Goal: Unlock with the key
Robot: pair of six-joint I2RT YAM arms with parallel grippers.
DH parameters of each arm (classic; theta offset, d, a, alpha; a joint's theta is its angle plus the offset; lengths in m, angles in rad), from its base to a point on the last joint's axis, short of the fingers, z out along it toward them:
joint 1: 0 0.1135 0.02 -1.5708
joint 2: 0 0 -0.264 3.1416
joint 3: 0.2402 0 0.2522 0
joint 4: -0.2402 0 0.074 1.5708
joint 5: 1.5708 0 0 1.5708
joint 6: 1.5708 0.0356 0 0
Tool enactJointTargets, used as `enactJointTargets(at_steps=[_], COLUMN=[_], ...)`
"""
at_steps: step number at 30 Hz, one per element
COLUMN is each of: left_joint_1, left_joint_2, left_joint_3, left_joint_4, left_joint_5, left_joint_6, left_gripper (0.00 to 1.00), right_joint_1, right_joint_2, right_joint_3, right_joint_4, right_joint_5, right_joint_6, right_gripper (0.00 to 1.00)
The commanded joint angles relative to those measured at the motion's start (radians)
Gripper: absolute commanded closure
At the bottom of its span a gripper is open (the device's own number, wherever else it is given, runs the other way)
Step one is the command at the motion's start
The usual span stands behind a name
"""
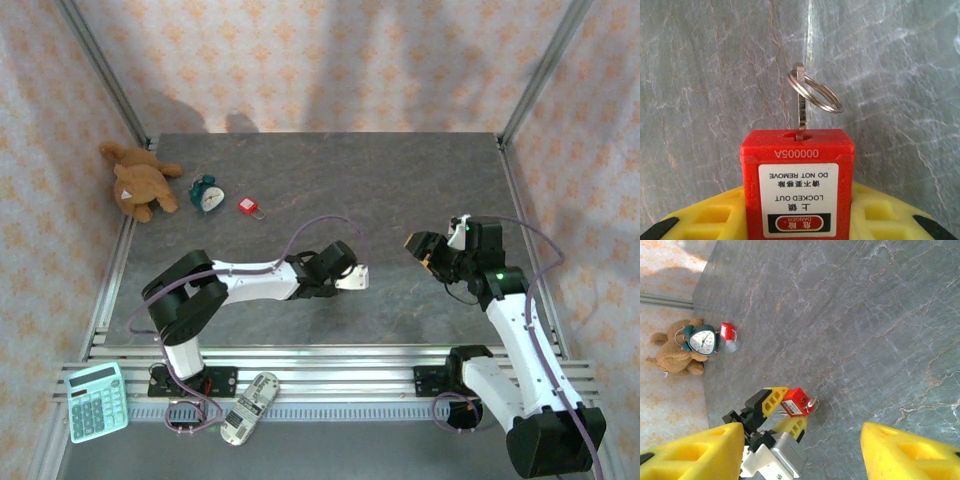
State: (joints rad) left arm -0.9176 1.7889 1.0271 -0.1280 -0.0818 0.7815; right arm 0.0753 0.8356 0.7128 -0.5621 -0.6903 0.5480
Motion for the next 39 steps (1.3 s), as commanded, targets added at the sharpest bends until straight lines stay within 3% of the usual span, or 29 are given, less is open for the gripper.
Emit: enactJointTargets(at_steps=[1,16,32,39], left_joint_1=[0.022,0.095,0.116,0.141], left_joint_2=[0.039,0.210,0.256,0.201], left_joint_3=[0.055,0.151,0.284,0.342], left_joint_4=[-0.049,-0.064,-0.175,-0.240], left_joint_5=[0.016,-0.005,-0.006,0.040], left_joint_6=[0.029,0.056,0.038,0.009], left_gripper=[0.62,0.59,0.31,0.27], right_joint_1=[-0.008,-0.017,-0.022,-0.022], right_joint_2=[-0.010,-0.025,0.011,-0.006], right_joint_3=[-0.012,0.005,0.087,0.092], right_joint_4=[-0.007,-0.042,-0.079,-0.084], right_joint_5=[0.028,0.053,0.056,0.047], right_joint_6=[-0.014,-0.049,-0.103,-0.101], right_gripper=[0.38,0.38,0.37,0.37])
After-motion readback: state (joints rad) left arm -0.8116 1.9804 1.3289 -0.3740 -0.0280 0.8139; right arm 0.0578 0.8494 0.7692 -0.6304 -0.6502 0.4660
